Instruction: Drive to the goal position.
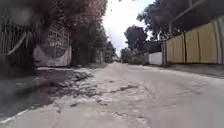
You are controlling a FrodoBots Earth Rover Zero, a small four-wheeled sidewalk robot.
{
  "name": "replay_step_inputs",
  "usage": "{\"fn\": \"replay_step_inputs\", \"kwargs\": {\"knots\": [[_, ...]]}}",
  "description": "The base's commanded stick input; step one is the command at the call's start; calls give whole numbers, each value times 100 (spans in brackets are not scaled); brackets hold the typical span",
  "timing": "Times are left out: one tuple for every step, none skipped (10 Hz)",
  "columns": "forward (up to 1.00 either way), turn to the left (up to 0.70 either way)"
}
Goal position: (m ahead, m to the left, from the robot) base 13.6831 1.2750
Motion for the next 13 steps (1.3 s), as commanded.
{"fn": "replay_step_inputs", "kwargs": {"knots": [[100, -22], [100, -13], [100, -9], [100, -5], [100, -2], [100, 0], [100, 0], [100, 0], [100, 0], [100, 0], [100, 0], [100, 0], [100, 0]]}}
